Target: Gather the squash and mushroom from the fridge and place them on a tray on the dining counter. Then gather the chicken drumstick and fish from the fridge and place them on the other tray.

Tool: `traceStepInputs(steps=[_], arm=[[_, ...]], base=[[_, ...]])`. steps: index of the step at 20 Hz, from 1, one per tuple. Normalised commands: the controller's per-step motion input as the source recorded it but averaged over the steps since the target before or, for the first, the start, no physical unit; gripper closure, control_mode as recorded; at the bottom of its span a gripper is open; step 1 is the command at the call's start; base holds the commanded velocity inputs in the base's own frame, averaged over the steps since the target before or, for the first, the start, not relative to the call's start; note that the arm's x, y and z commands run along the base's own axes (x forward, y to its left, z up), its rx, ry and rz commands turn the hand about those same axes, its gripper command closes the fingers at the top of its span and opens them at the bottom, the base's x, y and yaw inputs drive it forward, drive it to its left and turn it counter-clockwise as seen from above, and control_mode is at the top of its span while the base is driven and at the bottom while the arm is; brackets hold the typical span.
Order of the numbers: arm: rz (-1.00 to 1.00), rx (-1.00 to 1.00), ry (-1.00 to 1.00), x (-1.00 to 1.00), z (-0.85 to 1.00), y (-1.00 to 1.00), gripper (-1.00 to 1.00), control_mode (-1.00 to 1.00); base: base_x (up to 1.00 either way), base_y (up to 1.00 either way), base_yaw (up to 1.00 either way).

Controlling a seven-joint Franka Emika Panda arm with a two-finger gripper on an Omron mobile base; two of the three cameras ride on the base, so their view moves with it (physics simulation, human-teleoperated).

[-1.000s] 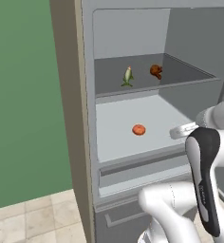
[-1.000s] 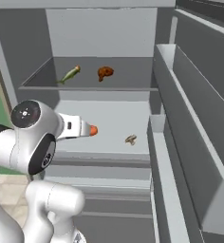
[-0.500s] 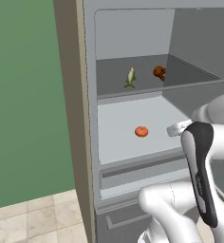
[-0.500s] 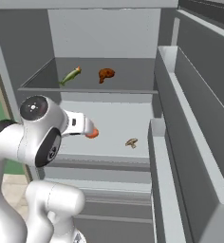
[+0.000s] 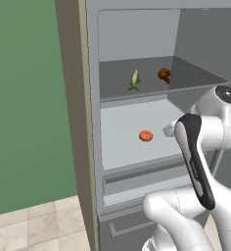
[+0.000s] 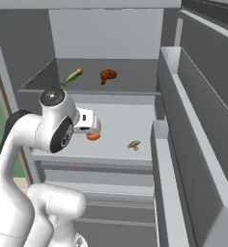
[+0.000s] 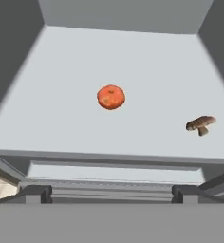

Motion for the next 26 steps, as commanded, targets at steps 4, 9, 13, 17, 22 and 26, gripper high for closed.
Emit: traceStepInputs(steps=[4, 9, 13, 17, 22, 26], arm=[[0.0, 0.0, 0.02, 0.2, -0.13, 0.01, -1.0, -1.0], [0.0, 0.0, 0.05, 0.38, -0.2, 0.08, -1.0, -1.0], [0.0, 0.0, 0.07, 0.46, -0.37, 0.13, -1.0, -1.0], [-0.01, 0.0, 0.04, 0.31, -0.46, 0.12, -1.0, -1.0], [0.0, 0.0, 0.0, 0.24, -0.46, 0.12, -1.0, -1.0], [0.0, 0.0, -0.01, 0.37, -0.31, 0.14, -1.0, -1.0]], base=[[0.0, 0.0, 0.0], [0.0, 0.0, 0.0], [0.0, 0.0, 0.0], [0.0, 0.0, 0.0], [0.0, 0.0, 0.0], [0.0, 0.0, 0.0]])
